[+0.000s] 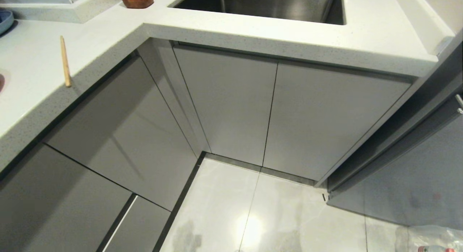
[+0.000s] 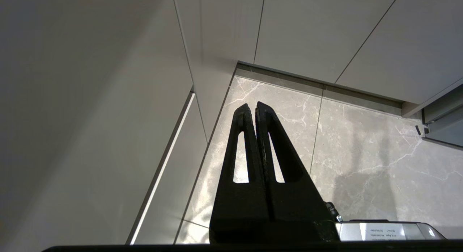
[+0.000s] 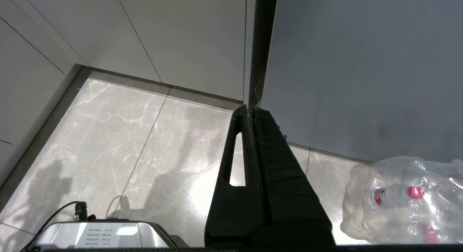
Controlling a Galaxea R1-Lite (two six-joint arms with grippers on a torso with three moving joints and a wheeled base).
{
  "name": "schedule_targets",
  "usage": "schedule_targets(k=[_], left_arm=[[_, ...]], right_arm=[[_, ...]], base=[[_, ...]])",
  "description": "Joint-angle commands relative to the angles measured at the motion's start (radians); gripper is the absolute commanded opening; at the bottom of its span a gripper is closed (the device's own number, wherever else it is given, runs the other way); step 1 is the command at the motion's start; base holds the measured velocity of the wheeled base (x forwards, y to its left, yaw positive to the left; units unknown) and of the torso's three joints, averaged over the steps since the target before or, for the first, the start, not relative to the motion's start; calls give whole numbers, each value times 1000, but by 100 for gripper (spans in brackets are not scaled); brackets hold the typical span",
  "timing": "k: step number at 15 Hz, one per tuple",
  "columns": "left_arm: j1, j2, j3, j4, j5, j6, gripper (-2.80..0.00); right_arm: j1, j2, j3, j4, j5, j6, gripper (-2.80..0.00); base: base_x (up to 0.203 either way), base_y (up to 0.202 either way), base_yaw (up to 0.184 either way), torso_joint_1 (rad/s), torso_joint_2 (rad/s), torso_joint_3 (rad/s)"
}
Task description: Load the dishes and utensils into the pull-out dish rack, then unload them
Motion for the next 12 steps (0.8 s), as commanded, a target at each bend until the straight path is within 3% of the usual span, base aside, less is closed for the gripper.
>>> schedule_targets(k=[1, 12], left_arm=[[0, 2, 1, -1, 1, 0, -280], [0, 2, 2, -1, 1, 2, -280]], right_arm=[[0, 2, 0, 0, 0, 0, -280], [0, 2, 0, 0, 0, 0, -280]], base=[[0, 0, 0, 0, 0, 0], [0, 0, 0, 1, 1, 162]])
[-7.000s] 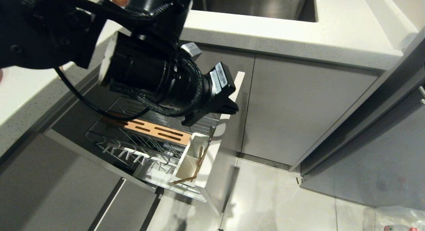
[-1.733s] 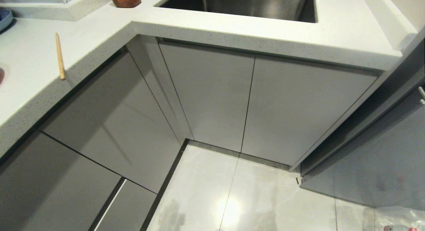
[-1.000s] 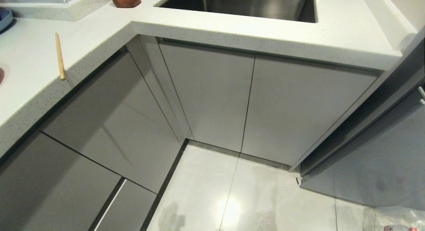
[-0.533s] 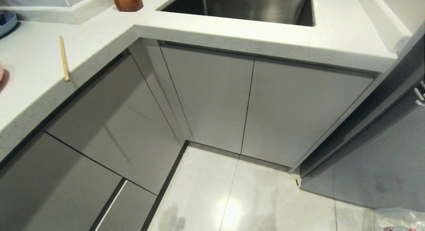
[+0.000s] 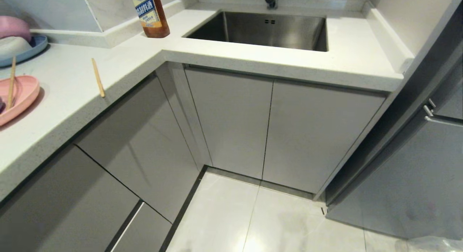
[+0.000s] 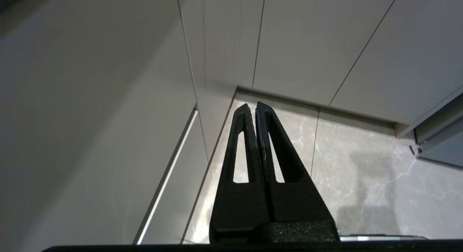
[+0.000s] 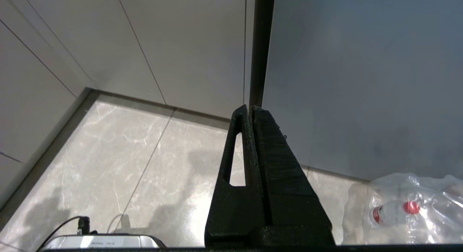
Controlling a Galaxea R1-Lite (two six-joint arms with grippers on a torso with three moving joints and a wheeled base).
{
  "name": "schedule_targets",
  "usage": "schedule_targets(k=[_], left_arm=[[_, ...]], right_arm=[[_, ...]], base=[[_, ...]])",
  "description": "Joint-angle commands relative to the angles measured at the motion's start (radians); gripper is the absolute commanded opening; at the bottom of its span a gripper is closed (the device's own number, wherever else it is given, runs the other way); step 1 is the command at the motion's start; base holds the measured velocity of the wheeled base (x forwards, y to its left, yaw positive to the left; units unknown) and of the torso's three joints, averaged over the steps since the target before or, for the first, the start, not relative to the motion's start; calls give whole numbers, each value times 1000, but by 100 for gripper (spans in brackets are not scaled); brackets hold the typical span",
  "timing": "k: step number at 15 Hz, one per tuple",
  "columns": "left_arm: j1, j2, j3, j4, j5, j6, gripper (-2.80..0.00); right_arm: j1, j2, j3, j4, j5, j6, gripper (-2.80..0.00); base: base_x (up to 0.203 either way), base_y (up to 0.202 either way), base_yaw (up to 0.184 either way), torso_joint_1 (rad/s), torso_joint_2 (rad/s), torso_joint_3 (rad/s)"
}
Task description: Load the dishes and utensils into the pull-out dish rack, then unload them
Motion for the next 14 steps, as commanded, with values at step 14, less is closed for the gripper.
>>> schedule_targets(k=[14], left_arm=[[0, 2, 2, 0, 0, -2, -280]], right_arm=[[0, 2, 0, 0, 0, 0, -280]], base=[[0, 0, 0, 3, 2, 202]])
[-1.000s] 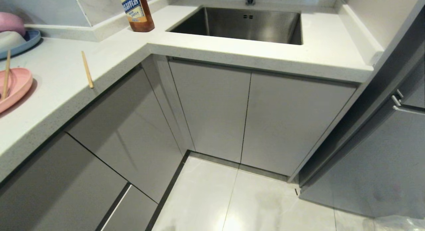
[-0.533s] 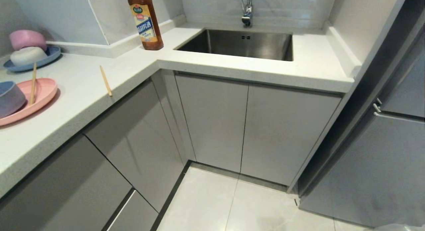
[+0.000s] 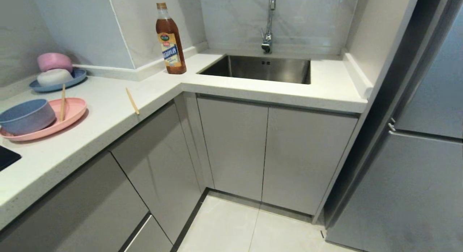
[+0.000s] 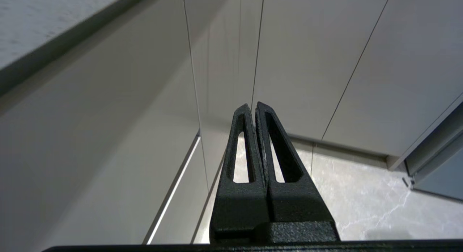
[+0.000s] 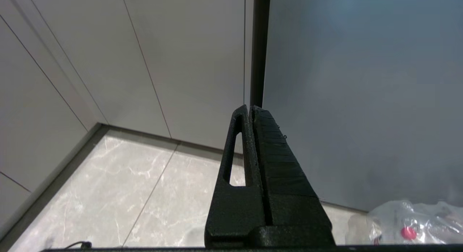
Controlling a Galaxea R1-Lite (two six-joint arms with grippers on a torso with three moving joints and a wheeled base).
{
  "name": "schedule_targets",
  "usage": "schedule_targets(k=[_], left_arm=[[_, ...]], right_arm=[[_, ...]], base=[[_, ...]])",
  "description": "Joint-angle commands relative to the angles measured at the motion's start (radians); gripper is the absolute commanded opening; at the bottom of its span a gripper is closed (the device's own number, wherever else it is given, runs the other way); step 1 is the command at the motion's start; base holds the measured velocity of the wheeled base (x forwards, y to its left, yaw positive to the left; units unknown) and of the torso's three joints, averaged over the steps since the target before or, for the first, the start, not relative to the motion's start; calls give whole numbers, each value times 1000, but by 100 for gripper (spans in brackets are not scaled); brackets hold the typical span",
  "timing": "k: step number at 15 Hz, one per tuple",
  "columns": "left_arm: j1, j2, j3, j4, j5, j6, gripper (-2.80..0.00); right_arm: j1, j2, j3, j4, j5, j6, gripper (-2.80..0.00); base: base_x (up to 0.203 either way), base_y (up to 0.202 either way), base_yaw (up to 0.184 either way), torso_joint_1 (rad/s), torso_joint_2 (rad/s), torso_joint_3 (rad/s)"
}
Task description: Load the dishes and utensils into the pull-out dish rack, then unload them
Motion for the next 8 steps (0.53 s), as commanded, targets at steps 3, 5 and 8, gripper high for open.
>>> schedule_targets(k=[3, 5, 8], left_arm=[[0, 1, 2, -1, 1, 0, -280], [0, 1, 1, -1, 1, 0, -280], [0, 1, 2, -1, 1, 0, -280]], right_arm=[[0, 2, 0, 0, 0, 0, -280], [0, 2, 0, 0, 0, 0, -280], [0, 2, 0, 0, 0, 0, -280]], base=[[0, 0, 0, 2, 2, 198], [0, 0, 0, 0, 2, 207], [0, 0, 0, 5, 2, 202]])
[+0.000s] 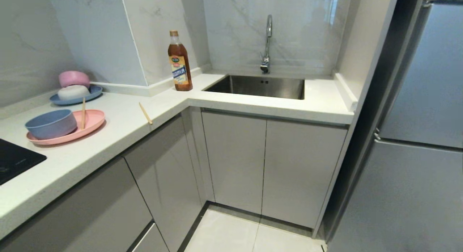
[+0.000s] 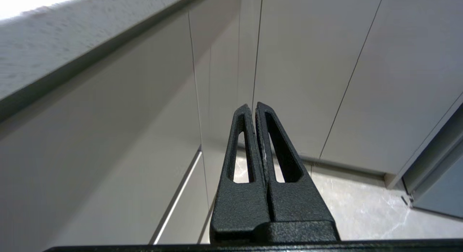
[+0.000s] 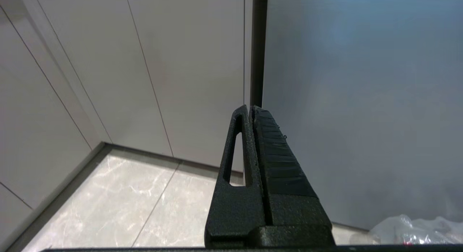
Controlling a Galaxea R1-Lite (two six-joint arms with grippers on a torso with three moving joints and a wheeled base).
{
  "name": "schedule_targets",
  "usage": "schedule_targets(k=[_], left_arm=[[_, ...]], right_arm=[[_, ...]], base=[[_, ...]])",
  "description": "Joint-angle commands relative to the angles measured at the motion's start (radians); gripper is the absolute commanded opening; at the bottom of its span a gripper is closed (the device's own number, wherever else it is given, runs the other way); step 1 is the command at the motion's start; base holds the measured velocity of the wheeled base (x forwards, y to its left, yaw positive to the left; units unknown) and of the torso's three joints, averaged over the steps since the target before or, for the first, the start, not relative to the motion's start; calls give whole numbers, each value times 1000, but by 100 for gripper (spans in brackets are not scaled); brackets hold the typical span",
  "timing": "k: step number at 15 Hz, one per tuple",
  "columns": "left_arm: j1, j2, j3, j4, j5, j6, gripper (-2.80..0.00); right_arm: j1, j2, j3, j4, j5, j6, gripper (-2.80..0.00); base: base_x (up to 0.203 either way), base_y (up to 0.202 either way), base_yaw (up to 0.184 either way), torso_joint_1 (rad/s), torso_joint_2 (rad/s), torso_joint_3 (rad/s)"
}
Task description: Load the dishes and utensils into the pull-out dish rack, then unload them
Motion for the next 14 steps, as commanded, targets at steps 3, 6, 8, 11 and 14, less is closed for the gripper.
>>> schedule_targets(k=[3, 6, 8, 11, 14], left_arm=[[0, 0, 2, -1, 1, -1, -280], [0, 0, 2, -1, 1, -1, -280], [0, 0, 2, -1, 1, -1, -280], [0, 0, 0, -1, 1, -1, -280], [0, 0, 2, -1, 1, -1, -280]], right_arm=[[0, 2, 0, 0, 0, 0, -280], [0, 2, 0, 0, 0, 0, -280], [0, 2, 0, 0, 0, 0, -280], [0, 2, 0, 0, 0, 0, -280], [0, 2, 0, 0, 0, 0, -280]], base=[[0, 0, 0, 1, 5, 185], [0, 0, 0, 2, 1, 56], [0, 0, 0, 0, 0, 0], [0, 0, 0, 0, 0, 0], [0, 0, 0, 0, 0, 0]])
